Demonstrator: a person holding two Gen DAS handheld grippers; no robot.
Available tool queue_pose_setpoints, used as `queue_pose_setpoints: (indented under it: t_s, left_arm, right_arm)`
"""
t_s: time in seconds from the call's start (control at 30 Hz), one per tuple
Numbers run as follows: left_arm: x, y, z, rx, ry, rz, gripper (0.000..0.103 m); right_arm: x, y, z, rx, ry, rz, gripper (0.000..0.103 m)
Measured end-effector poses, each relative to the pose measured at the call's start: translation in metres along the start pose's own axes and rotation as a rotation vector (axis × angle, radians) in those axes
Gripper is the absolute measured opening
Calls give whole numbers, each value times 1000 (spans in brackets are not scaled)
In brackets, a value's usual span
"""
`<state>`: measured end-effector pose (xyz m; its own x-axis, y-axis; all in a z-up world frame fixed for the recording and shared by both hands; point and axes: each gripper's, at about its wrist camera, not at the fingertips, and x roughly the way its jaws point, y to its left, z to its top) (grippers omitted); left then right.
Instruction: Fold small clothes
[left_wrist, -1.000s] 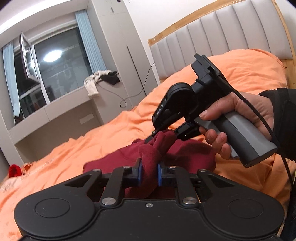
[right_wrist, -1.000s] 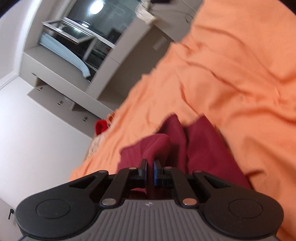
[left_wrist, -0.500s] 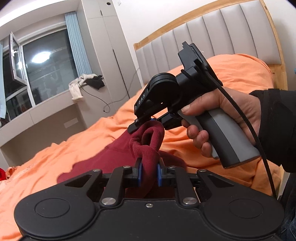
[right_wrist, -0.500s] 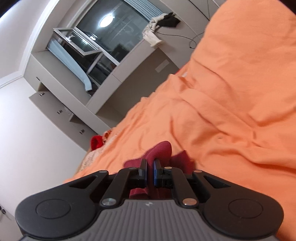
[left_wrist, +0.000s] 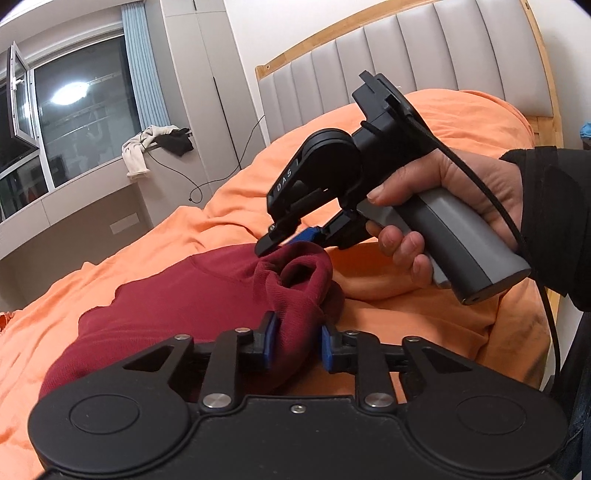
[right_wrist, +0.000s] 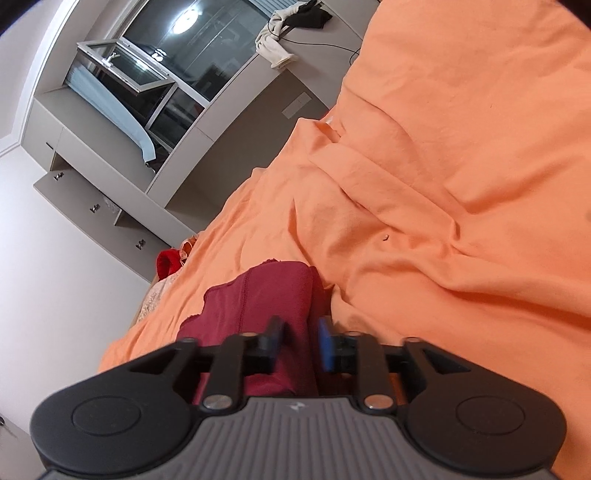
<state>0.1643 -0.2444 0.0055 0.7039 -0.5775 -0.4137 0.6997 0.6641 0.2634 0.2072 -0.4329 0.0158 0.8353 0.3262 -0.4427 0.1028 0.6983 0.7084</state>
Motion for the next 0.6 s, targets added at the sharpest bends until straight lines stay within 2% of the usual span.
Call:
queue_pose_setpoints:
  t_s: [0.13, 0.2, 0.33, 0.43, 0.5, 0.6]
  left_arm:
    - [-1, 2, 0, -25, 1, -35, 44]
    - [-1, 2, 1, -30, 4, -60, 53]
    - [-2, 5, 1, -53, 6, -89, 61]
    - [-5, 12, 3, -117, 11, -127, 71]
    - [-10, 19, 4, -174, 12, -158, 79]
    - [-18, 29, 5, -237, 13, -171, 83]
  right_arm:
    - [-6, 2, -2, -30, 22, 16, 69]
    - [-7, 3, -3, -48, 48, 32, 87]
    - [-8, 7, -6, -97, 76, 30, 93]
    - [-7, 12, -11, -148, 114, 11, 103]
    - [-2, 16, -15, -187, 155, -10, 103]
    - [3, 18, -22, -238, 185, -53, 102]
